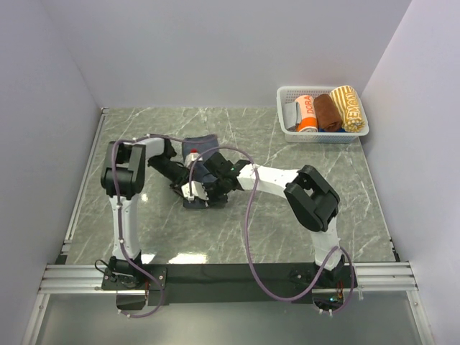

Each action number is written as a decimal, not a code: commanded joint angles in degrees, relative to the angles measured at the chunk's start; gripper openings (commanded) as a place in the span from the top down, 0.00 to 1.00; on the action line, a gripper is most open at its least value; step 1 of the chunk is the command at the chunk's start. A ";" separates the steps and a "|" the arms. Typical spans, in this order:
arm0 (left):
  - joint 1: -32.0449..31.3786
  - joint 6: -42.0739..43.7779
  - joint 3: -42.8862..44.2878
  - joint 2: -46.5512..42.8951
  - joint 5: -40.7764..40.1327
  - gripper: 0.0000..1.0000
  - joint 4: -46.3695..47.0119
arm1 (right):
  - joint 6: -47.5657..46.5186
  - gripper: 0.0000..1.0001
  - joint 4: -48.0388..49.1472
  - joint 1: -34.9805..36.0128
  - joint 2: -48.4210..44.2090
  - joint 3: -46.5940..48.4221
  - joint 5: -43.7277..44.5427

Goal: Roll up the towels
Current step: Roll the towel

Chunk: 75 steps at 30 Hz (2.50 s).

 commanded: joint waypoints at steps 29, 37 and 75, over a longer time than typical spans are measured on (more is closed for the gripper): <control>20.52 -5.13 -9.52 -42.06 -1.90 0.01 22.22 | 25.71 1.00 -33.77 -15.65 31.29 35.15 -34.06; 5.69 2.51 -28.65 -56.54 -17.07 0.00 41.33 | 28.00 1.00 -32.54 -16.36 32.78 34.09 -35.20; -22.98 17.48 -46.79 -44.69 -29.57 0.72 62.10 | 35.65 0.96 -30.52 -17.15 34.29 34.36 -33.37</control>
